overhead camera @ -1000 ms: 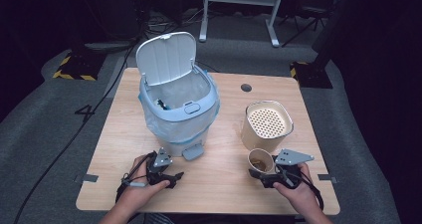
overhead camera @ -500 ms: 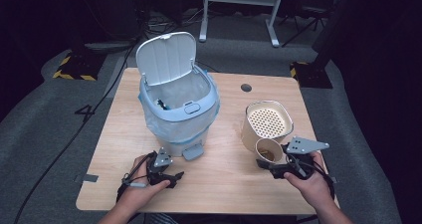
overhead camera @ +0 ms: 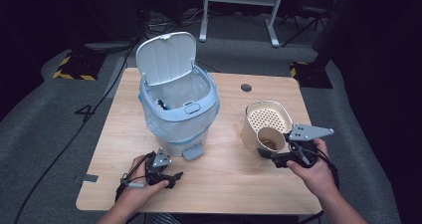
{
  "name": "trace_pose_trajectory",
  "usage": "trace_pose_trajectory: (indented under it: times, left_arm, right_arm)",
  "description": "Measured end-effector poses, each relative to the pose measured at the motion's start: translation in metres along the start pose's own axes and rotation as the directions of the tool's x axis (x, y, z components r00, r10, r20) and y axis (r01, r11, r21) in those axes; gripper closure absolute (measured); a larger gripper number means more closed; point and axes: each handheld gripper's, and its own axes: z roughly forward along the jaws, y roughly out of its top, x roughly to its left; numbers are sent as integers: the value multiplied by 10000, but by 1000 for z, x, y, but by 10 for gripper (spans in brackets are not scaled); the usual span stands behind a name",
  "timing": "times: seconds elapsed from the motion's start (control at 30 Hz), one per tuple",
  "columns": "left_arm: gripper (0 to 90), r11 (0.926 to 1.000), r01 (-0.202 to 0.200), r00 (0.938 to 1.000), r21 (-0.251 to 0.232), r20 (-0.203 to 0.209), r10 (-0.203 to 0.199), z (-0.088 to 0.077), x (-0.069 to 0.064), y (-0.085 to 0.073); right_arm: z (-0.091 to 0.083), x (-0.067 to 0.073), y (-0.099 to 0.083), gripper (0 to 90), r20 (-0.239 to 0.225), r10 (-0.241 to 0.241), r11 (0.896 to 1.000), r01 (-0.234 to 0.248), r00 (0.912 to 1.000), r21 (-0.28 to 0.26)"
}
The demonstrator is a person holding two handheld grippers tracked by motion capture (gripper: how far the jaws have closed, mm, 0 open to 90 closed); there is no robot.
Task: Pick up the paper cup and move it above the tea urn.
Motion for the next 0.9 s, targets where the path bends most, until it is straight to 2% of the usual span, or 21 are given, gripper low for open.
trace_pose_trajectory:
  times: [0.3, 0.6, 0.9]
  left_arm:
    - [223, 10000, 40, 10000, 12, -79, -40, 1, 1, 1]
    - [222, 10000, 70, 10000, 1, -67, -70, 1, 1, 1]
    - [221, 10000, 61, 10000, -9, -54, -61, 1, 1, 1]
  right_arm:
    - [1, -11, 21, 329, 14, -3, 9999, 3, 10000, -133]
    - [0, -36, 41, 332, 495, 122, 9992, -103, 9987, -385]
    - [-2, -56, 48, 331, 941, 322, 9984, -276, 9950, -494]
